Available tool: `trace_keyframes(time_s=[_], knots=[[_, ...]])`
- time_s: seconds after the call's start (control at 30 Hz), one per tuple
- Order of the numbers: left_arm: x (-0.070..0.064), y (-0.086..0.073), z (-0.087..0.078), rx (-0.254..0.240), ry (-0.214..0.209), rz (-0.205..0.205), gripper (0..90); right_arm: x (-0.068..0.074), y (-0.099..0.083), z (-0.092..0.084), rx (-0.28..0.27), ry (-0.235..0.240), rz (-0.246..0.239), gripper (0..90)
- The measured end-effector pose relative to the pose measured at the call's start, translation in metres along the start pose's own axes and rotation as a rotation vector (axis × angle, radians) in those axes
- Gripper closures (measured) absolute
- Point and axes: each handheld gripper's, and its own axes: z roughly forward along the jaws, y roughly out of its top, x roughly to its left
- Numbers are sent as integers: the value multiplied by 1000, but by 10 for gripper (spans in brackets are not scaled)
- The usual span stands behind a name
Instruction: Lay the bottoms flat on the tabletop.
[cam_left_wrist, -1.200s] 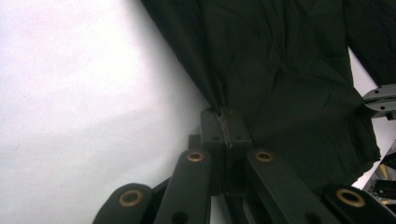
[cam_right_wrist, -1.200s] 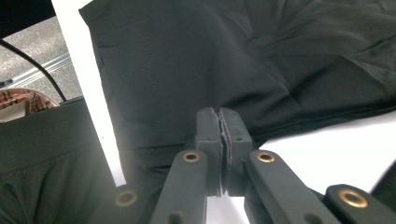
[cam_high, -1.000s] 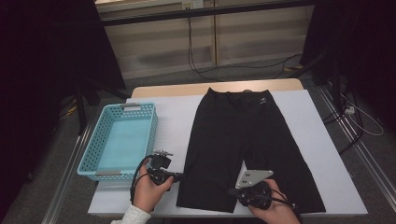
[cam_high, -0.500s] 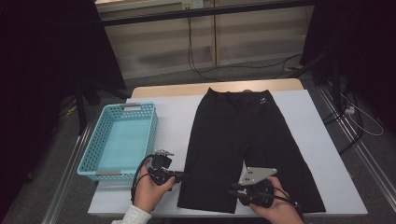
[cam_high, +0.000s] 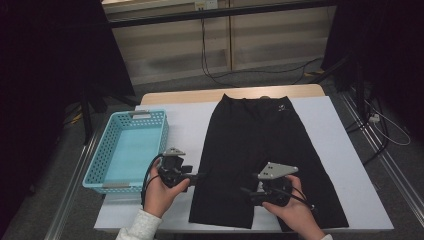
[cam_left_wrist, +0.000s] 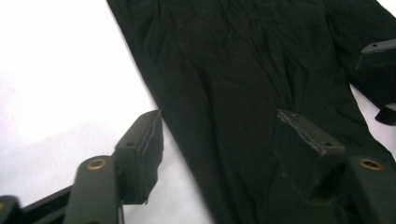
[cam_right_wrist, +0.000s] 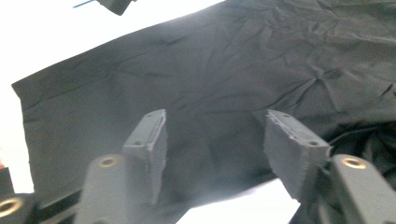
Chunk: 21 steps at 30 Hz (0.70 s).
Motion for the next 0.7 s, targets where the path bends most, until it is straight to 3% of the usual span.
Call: trace_keyframes(time_s=[0.17,0.2,0.43,0.7], knots=[[1,6,4,-14,-1,1,289,-4,6,10,1,-20,13,330],[1,5,5,-8,6,19,283,-5,7,12,-1,-25,16,320],[0,-3,13,24,4,20,245,-10,15,24,8,-67,16,251],[-2,-8,11,18,13,18,234,-21,16,28,13,-94,27,216]])
